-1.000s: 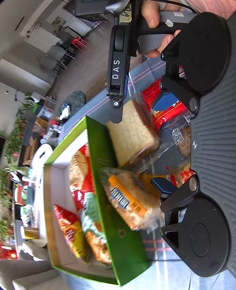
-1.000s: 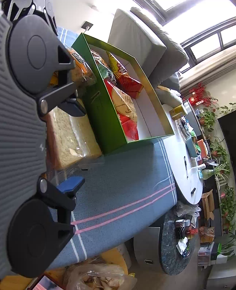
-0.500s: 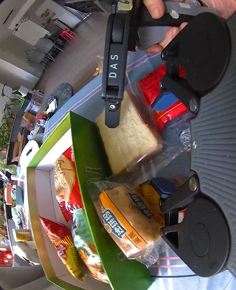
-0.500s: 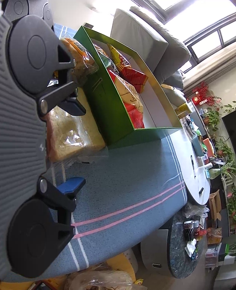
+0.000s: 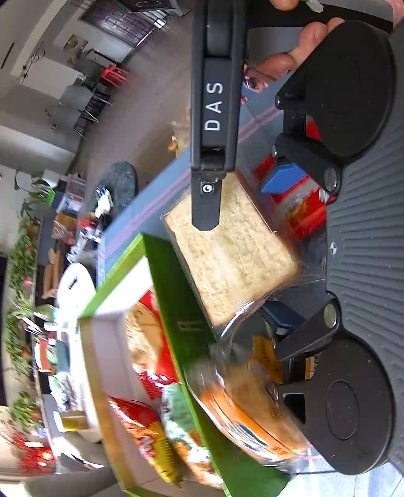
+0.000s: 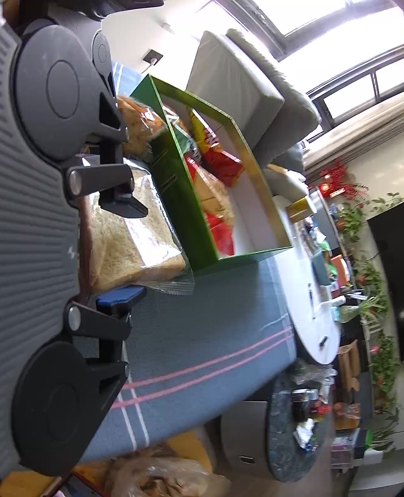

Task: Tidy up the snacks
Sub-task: 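Grasp the bagged bread slice with both tools and lift it, then carry the bread slice over the green box and open both tools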

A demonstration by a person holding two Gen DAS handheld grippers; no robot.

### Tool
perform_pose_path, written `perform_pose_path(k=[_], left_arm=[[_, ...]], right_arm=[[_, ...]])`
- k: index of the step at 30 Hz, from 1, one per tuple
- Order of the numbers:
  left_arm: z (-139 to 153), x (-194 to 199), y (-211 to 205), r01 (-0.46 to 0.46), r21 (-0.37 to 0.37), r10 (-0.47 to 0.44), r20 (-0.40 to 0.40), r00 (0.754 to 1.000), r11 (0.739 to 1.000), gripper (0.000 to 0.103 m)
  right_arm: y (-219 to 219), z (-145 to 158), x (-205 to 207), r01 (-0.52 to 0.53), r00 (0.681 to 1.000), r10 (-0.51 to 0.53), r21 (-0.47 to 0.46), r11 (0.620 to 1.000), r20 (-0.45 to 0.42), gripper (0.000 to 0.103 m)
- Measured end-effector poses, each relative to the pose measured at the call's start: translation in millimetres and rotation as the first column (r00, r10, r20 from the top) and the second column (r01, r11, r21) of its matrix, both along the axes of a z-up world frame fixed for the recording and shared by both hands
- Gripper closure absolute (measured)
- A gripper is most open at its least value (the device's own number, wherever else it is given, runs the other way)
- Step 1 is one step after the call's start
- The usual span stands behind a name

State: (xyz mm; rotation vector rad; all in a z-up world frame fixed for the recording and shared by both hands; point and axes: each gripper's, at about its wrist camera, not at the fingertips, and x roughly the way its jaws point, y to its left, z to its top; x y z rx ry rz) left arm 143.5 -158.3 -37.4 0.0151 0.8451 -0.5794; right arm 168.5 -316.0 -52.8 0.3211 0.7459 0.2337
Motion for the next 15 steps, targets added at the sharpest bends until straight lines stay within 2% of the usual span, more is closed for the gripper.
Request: perform_pose_path(k=[8,15], left_arm=[[42.3,-20.2,11.1,0.012,-0.076,-0.003,0.11,0.994,0.997,0.03],[74.1,-13.3,21.1,0.002,-0.071,0.013,0.21,0.978,0.997,0.03]], right_arm=[[-0.5,34.9,-24.9,0.024,0.995,-0.025,0.015,1.0,0.092,0.049],[6.8,58.3,-18.5,0.02,0.987,-0.031,0.066,0.998,0.16,0.049]])
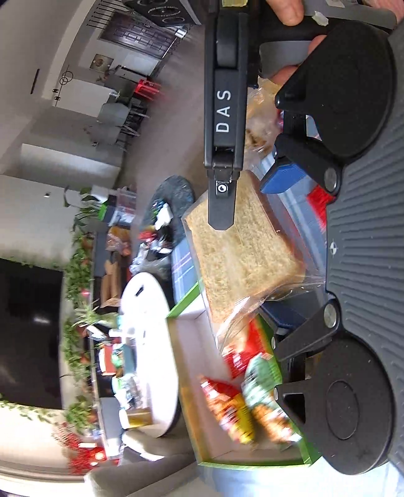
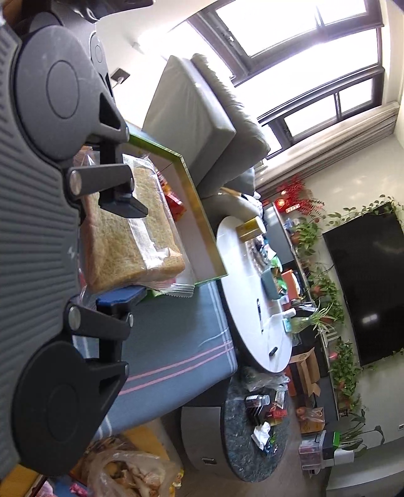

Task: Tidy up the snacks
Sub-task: 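Carry the bread slice over the green box and open both tools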

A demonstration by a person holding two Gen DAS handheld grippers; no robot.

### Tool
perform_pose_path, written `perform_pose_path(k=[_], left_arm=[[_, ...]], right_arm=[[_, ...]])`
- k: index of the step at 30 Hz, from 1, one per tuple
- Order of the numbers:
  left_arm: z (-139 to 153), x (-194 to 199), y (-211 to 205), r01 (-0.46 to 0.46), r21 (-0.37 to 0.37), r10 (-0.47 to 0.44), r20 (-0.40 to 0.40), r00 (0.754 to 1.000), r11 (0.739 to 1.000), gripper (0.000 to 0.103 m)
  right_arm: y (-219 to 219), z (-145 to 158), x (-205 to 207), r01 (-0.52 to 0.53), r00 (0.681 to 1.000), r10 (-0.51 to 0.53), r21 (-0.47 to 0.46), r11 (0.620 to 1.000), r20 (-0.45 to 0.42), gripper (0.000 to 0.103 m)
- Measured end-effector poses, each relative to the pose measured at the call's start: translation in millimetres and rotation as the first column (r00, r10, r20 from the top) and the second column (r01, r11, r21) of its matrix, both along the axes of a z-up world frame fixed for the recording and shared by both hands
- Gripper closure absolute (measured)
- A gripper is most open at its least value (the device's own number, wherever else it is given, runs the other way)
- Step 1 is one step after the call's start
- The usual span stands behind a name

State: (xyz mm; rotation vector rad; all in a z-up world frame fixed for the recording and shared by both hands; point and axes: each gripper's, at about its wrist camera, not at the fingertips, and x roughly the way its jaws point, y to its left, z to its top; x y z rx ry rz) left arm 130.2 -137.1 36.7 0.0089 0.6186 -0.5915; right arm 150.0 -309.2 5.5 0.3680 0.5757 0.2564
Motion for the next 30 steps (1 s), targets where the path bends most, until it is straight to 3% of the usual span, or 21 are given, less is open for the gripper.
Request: perform_pose_path(k=[5,11,30], left_arm=[[19.7,19.6,15.3,-0.056,-0.004,0.056,0.051,0.997,0.998,0.03],[25.6,50.8,29.5,-0.101,-0.013,0.101,0.047,0.994,0.995,0.03],[-33.6,158.7,16.7,-0.103,0.049,0.105,-0.053,0.993,0.994,0.03]], right_arm=[[6.9,13.5,23.3,-0.047,0.998,0.044,0.052,0.998,0.045,0.048],[19.4,19.0,50.9,-0.081,0.995,0.077,0.066,0.994,0.071,0.048],[22.1,-28.8,135.4,-0.024,0.997,0.028,0.065,0.998,-0.067,0.048]])
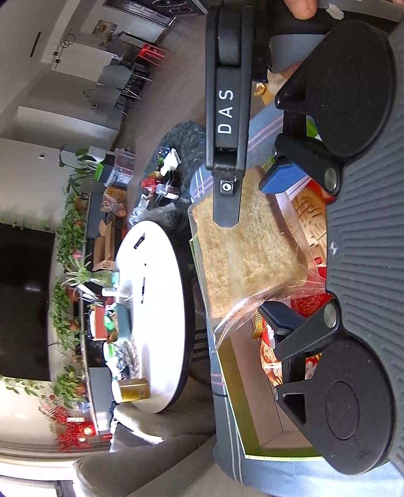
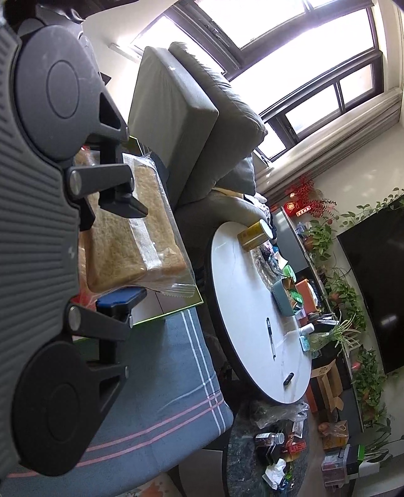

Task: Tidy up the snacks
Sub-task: 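Carry the bread slice over the green box and open both tools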

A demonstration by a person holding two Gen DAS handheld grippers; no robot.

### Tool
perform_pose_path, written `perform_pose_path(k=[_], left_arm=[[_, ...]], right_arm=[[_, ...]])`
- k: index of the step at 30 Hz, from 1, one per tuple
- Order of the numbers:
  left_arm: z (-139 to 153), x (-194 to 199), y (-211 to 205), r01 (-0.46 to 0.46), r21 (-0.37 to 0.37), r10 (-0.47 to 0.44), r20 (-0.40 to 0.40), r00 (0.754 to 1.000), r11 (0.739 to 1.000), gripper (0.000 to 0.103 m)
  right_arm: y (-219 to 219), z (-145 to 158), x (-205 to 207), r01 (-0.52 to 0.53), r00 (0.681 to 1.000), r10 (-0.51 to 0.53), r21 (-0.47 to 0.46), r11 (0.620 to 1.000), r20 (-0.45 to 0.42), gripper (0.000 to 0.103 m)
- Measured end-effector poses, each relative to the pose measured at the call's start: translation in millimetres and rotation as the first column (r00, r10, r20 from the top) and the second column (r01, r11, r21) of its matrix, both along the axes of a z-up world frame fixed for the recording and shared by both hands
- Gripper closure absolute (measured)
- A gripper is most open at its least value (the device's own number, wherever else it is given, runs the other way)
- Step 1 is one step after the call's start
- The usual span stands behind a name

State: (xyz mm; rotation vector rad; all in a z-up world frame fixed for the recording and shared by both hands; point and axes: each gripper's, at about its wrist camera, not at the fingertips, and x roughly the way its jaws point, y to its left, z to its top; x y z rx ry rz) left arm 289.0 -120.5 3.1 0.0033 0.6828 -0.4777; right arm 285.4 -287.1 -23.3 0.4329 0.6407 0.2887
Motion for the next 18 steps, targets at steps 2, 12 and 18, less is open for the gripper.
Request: perform_pose_path(k=[2,12,18], left_arm=[[-6.8,10.2,-3.2,0.01,0.001,-0.01,-0.017,1.0,1.0,0.03],[-22.0,25.0,-0.4,-0.012,0.034,0.013,-0.026,1.0,0.999,0.03],[-10.9,9.2,12.0,-0.024,0.032,0.024,0.018,1.0,0.999,0.03]], right_arm=[[-1.3,-3.6,5.7,0.016,1.0,-0.016,-0.003,1.0,-0.013,0.048],[11.3,-10.3,20.0,0.034,0.999,-0.036,-0.077,0.996,-0.028,0.047],[6.9,-5.4,14.0,0.045,0.999,-0.047,-0.068,0.997,-0.027,0.04]])
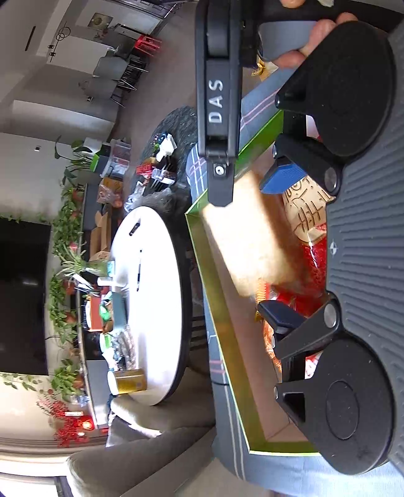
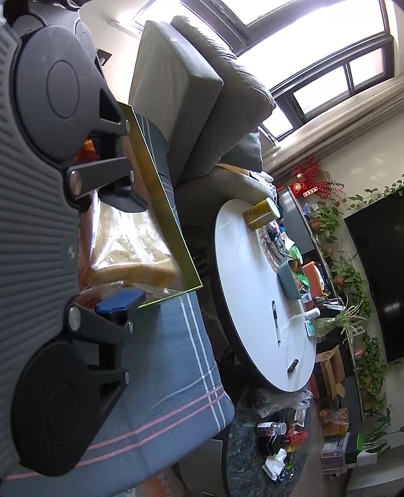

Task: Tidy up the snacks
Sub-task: 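Carry the bread slice over the green box and open both tools, then move both tools to the red snack bag on the cloth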

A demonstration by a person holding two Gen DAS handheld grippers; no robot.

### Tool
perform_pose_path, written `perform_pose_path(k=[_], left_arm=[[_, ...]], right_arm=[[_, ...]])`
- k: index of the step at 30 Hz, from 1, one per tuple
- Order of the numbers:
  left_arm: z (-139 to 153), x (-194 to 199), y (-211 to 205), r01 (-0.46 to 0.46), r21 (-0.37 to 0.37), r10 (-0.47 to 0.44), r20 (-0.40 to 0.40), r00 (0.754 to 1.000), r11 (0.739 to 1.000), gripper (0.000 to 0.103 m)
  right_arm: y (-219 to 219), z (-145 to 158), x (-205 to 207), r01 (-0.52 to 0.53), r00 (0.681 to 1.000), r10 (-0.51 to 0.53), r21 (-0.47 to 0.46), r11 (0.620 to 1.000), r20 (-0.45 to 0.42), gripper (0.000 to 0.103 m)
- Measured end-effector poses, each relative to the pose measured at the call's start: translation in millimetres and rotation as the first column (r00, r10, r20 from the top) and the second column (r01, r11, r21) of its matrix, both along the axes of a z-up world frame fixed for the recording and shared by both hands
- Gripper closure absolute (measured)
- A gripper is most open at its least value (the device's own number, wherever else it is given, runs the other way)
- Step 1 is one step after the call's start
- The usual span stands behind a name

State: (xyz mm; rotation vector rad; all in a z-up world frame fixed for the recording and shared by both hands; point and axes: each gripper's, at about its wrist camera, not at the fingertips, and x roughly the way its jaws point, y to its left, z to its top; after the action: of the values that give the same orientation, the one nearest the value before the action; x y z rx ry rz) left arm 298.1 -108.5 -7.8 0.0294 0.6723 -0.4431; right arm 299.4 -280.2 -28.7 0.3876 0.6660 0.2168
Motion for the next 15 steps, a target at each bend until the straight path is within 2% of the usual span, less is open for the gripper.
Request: perform_pose_path(k=[6,12,15], left_arm=[[10.5,-22.0,7.9,0.005,-0.032,-0.004,0.008,1.0,0.999,0.029],[19.0,-59.1,17.1,0.025,-0.066,-0.025,0.012,1.0,0.997,0.029],[17.5,-82.2,13.5,0.067,-0.033,-0.067,0.013,0.998,0.997,0.028]], right_arm=[[-6.8,14.8,-27.1,0.003,1.0,-0.003,0.003,1.0,0.026,0.038],[-6.3,17.0,-67.7,-0.029,0.999,0.029,-0.015,0.999,0.029,0.037],[-9.9,11.6,-92.6,-0.031,0.999,0.031,-0.003,1.0,0.016,0.036]])
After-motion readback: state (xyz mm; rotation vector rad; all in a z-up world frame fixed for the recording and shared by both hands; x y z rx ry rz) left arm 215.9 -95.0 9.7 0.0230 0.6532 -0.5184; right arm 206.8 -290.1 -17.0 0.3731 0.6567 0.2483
